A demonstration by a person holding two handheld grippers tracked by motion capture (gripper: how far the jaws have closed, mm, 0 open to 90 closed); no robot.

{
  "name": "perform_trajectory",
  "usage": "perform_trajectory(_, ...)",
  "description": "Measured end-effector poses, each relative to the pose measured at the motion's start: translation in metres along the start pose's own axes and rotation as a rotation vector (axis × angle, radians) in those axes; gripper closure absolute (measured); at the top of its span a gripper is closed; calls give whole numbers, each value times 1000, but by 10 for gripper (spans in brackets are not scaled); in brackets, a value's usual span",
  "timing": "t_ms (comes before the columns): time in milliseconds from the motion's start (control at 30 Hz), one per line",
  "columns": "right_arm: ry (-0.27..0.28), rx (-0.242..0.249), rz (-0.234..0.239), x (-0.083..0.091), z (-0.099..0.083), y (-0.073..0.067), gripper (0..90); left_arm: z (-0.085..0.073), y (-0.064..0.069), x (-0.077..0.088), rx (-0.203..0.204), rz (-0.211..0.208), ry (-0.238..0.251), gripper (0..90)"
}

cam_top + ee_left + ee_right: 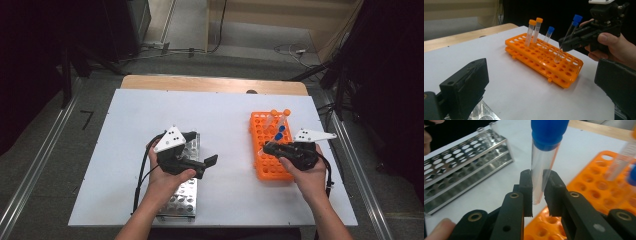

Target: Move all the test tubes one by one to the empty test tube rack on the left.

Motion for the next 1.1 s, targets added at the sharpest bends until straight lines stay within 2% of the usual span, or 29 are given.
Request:
perform_trajectory(67,-2,11,21,-4,2,-6,753,1,2,-1,0,-6,-4,0)
perform_trajectory(100,-2,13,50,-7,3,-13,753,1,3,-2,-1,-10,-7,0)
perform_trajectory(133,-2,13,50,-7,3,-13,753,1,4,-3,-4,-11,-9,0)
perform_trajectory(200,-8,31,88,-14,6,-25,753,1,7,-5,-7,-21,-13,0)
perform_trajectory(233,-8,31,88,-14,6,-25,753,2,8,-5,-10,-24,-18,0)
perform_trajectory(300,-18,49,115,-19,8,-36,753,2,12,-8,-18,-35,-26,7)
perform_trajectory(400,-24,66,133,-23,9,-45,753,2,17,-11,-31,-55,-35,36)
perform_trajectory(433,-35,79,151,-27,10,-52,753,2,19,-12,-34,-62,-33,63)
perform_trajectory(500,-40,87,159,-29,11,-56,753,3,22,-14,-42,-75,-36,77)
perform_trajectory(533,-49,100,170,-33,11,-63,753,3,24,-15,-44,-77,-36,112)
perform_trajectory(633,-55,110,184,-36,12,-69,753,3,28,-17,-50,-99,-28,150)
perform_trajectory(700,-61,124,194,-39,12,-75,753,4,30,-18,-60,-119,-31,214)
perform_trajectory(833,-75,147,216,-45,13,-87,753,4,37,-22,-87,-143,-45,409)
perform_trajectory(1033,-86,167,228,-48,14,-96,753,3,44,-27,-113,-187,-74,588)
perform_trajectory(1100,-91,169,230,-49,13,-97,753,3,45,-27,-125,-185,-77,641)
Point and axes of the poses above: each handheld gripper's, and its own axes: x roughly backward along the jaws, z roughly out of its top, y roughly to its right, the point moved 1 cm from there along -x, roughly forward along the jaws, and after that the axes turned 3 degrees about -y, right-handed, at the moved point
